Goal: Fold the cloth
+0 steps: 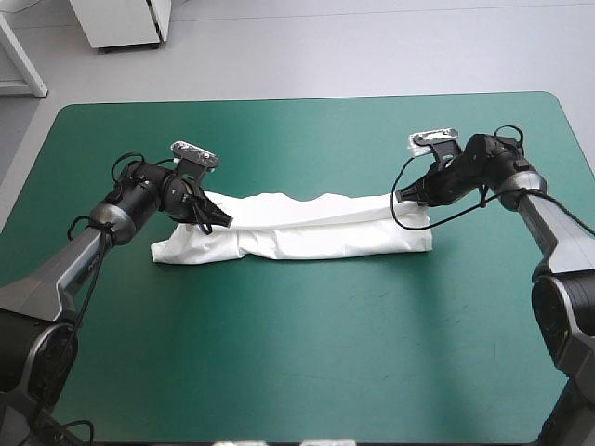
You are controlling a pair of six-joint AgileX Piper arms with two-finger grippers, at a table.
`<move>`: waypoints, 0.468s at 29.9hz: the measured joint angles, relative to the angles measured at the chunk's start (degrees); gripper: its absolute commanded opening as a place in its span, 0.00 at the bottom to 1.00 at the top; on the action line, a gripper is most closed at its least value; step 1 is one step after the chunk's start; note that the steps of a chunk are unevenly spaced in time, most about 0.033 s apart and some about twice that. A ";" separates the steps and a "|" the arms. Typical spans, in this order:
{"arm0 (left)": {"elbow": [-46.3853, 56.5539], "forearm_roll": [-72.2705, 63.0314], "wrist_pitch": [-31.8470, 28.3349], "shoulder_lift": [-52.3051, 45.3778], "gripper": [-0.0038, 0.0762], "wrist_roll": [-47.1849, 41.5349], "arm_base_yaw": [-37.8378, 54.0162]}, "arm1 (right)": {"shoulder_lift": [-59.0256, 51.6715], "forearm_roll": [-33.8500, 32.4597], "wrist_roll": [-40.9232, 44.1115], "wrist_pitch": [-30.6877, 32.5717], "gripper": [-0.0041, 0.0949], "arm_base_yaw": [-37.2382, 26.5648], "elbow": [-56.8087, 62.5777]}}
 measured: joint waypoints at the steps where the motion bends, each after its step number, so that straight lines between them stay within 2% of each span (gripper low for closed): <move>1: 0.00 0.08 -0.44 0.06 0.04 -0.13 0.00 | 0.13 0.00 -0.81 -0.06 0.08 0.00 -0.10; 5: 0.00 0.12 -0.91 0.18 0.08 -0.16 0.00 | 0.19 0.10 -3.78 0.58 0.30 0.00 -1.11; 7: 0.00 0.12 -0.82 0.25 0.17 0.02 0.00 | 0.19 0.10 -4.17 1.54 0.44 0.00 -1.88; 9: 0.00 0.12 -0.60 0.25 0.28 0.35 0.00 | 0.19 0.10 -4.39 2.97 0.53 0.00 -3.09; 11: -0.06 0.12 0.15 0.25 0.37 0.71 0.00 | 0.19 0.04 -4.23 4.47 0.57 0.00 -4.52; 14: -0.96 0.14 2.59 0.25 0.48 0.87 0.00 | 0.19 0.00 -4.00 6.53 0.57 0.00 -6.45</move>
